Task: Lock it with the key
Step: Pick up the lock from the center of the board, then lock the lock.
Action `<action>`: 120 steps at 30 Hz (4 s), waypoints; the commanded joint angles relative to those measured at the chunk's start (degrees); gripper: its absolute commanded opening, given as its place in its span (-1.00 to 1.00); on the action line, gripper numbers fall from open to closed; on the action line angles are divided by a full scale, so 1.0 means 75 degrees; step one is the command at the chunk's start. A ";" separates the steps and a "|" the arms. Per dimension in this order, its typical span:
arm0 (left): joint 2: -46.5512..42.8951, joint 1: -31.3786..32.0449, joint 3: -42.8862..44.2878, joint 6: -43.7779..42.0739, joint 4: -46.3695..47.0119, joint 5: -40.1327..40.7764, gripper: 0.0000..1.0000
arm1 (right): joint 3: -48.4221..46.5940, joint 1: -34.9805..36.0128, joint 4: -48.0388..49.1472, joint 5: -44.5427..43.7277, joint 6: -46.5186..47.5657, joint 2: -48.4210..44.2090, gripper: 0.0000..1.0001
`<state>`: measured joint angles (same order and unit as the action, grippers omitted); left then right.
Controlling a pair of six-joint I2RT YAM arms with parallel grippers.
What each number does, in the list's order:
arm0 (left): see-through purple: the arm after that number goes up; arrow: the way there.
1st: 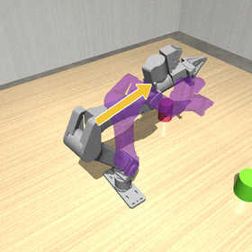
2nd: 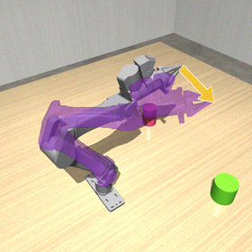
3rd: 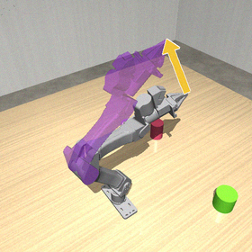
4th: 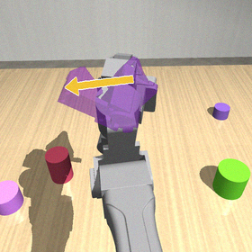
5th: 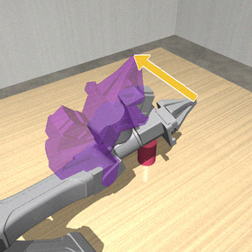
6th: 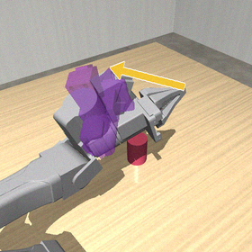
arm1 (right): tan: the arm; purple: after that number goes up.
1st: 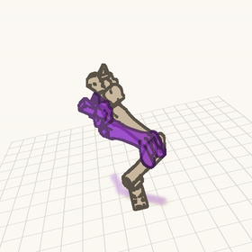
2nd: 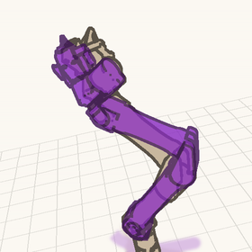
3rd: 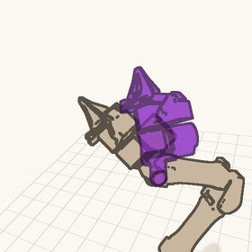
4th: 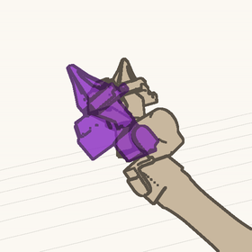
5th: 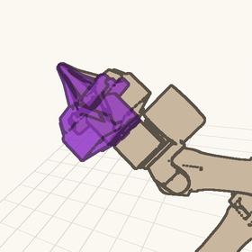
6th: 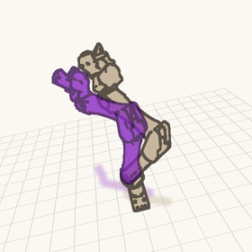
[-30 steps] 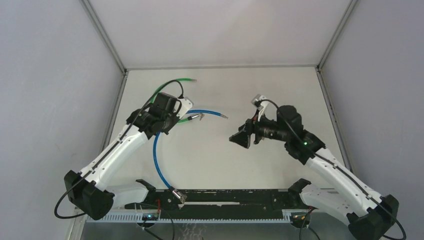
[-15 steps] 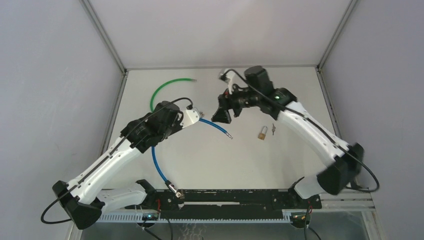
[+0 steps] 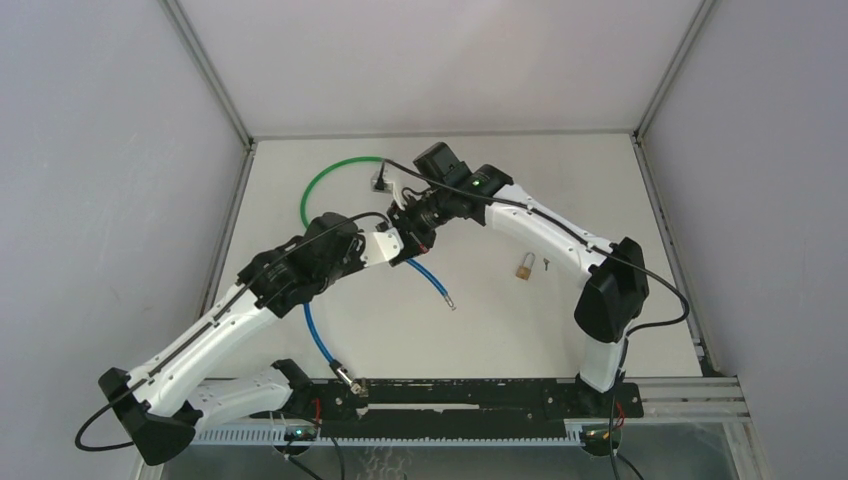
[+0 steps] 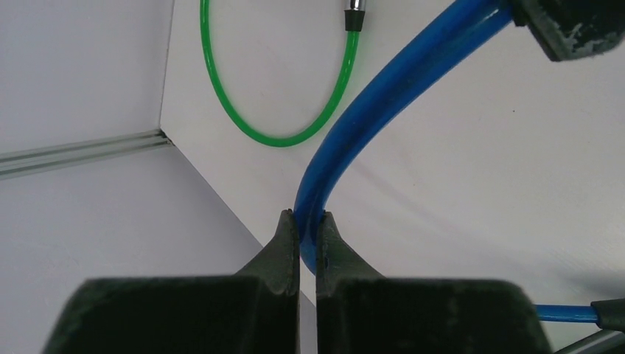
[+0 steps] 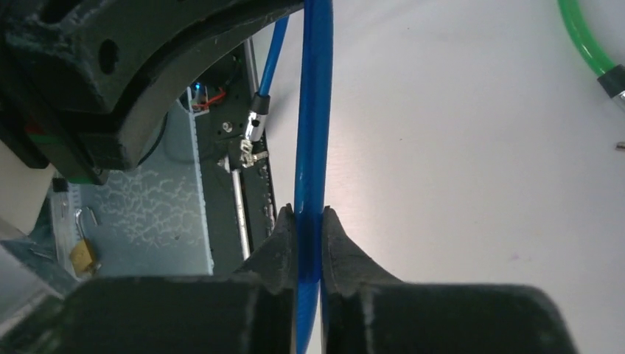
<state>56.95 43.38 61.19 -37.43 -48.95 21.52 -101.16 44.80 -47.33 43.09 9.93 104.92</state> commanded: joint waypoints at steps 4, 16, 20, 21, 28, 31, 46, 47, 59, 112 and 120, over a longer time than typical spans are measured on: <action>-0.0129 0.0043 0.0123 0.0623 0.0082 -0.0180 -0.69 | 0.0939 -0.0298 0.1454 -0.0088 -0.1038 -0.0756 -1.00; -0.0692 -0.0408 0.1818 0.2047 -0.0530 -0.3081 0.75 | 0.3692 -0.1392 0.3640 0.0640 -0.0843 -0.4427 -1.00; -0.1732 -0.0875 0.1315 0.2021 0.0255 -0.4385 0.92 | 0.3809 -0.1866 0.3710 0.1258 -0.0650 -0.5157 -1.00; -0.1923 -0.1051 0.1148 0.1977 0.0307 -0.4771 0.92 | 0.3809 -0.2002 0.3800 0.1430 -0.0675 -0.5248 -1.00; -0.2452 -0.1467 0.0574 0.1781 0.0153 -0.5743 0.99 | 0.3809 -0.2857 0.5097 0.2229 -0.1550 -0.6197 -1.00; -0.2645 -0.1783 0.0023 0.1704 0.0453 -0.5974 0.99 | 0.3809 -0.3199 0.5812 0.2403 -0.2138 -0.6522 -1.00; -0.2957 -0.2760 -0.1868 0.1447 0.2139 -0.9939 0.81 | 0.3809 -0.3747 0.8773 0.3283 -0.4420 -0.7003 -1.00; -0.3013 -0.2757 -0.1917 0.1576 0.2285 -1.0169 0.81 | 0.3807 -0.3721 0.8875 0.3279 -0.4495 -0.7037 -1.00; -0.3345 -0.1827 -0.2910 0.1374 0.2958 -0.9853 0.77 | 0.3398 -0.3508 0.7988 0.2453 -0.4093 -0.7112 -1.00; -0.4033 -0.1580 -0.4087 0.5834 0.5806 -0.8375 -0.99 | 0.3393 -0.2665 0.6825 0.0980 -0.3231 -0.6951 -1.00; -0.4112 -0.1627 -0.3958 0.6100 0.6059 -0.8685 -0.22 | 0.3396 -0.2546 0.6448 0.0479 -0.2978 -0.7096 -1.00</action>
<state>26.46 31.75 28.93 7.90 -5.61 -42.28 -72.93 25.10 -0.82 50.35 -13.80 53.17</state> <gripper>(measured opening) 0.391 0.046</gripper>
